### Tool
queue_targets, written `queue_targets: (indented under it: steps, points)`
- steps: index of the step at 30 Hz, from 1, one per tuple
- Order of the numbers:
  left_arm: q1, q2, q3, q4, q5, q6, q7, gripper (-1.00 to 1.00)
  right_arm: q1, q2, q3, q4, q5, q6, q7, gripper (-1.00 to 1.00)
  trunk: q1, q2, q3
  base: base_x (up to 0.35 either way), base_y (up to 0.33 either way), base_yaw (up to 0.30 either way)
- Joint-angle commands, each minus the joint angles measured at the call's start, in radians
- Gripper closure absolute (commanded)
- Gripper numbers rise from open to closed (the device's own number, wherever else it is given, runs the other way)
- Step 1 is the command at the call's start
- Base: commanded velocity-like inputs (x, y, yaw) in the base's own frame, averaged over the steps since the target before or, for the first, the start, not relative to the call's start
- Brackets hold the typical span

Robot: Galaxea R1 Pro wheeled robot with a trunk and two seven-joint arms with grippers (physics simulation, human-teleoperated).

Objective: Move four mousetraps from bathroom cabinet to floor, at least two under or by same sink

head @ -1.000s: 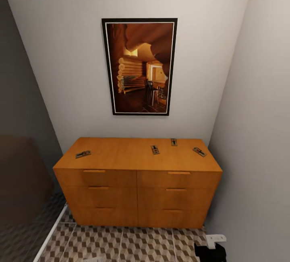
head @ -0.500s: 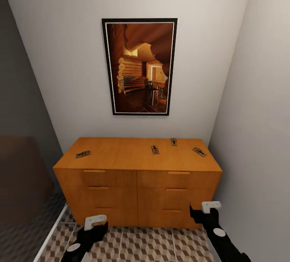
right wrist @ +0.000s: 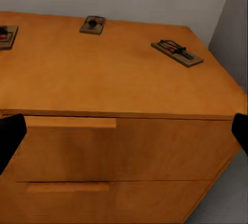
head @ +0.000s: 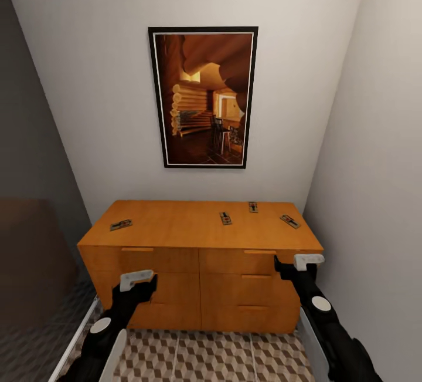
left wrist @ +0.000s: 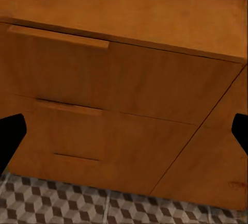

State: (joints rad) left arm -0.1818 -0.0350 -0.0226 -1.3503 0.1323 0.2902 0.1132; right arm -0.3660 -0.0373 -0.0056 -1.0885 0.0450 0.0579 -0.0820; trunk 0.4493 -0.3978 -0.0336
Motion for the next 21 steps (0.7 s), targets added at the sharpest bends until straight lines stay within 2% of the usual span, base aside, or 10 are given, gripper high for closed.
queue_targets:
  steps: [1, 5, 6, 10, 13, 18, 21]
  points:
    - [-0.001, -0.004, -0.002, -0.051, 0.011, 0.03, 0.008, -1.0, -0.001, 0.0, 0.002, -0.055, 0.003, 0.034, -0.004, -1.0, 0.001, -0.002, -0.003, 0.0, 0.0, 0.0]
    - [-0.004, -0.023, -0.002, -0.14, 0.011, 0.086, 0.007, -1.0, -0.002, 0.0, 0.002, -0.163, 0.001, 0.105, -0.004, -1.0, 0.001, -0.002, -0.003, 0.0, 0.0, 0.0]
    - [-0.017, -0.036, -0.003, -0.164, 0.011, 0.108, 0.008, -1.0, -0.004, 0.0, 0.002, -0.217, 0.0, 0.139, -0.004, -1.0, 0.001, -0.002, -0.003, 0.0, 0.0, 0.0]
    - [-0.068, -0.071, -0.003, -0.185, 0.009, 0.143, 0.008, -1.0, -0.022, 0.001, 0.001, -0.306, 0.0, 0.195, -0.005, -1.0, 0.001, -0.002, -0.003, 0.0, 0.0, 0.0]
    - [-0.114, -0.103, -0.003, -0.195, 0.008, 0.188, 0.009, -1.0, -0.057, 0.001, 0.002, -0.348, -0.001, 0.25, -0.005, -1.0, 0.001, -0.002, -0.003, 0.0, 0.0, 0.0]
    - [-0.188, -0.139, -0.003, -0.193, 0.007, 0.257, 0.012, -1.0, -0.111, 0.001, 0.001, -0.363, -0.005, 0.321, -0.007, -1.0, 0.001, -0.002, -0.003, 0.0, 0.0, 0.0]
    - [-0.231, -0.139, -0.003, -0.181, 0.005, 0.291, 0.014, -1.0, -0.144, 0.001, 0.001, -0.358, -0.006, 0.353, -0.008, -1.0, 0.001, -0.002, -0.003, 0.0, 0.0, 0.0]
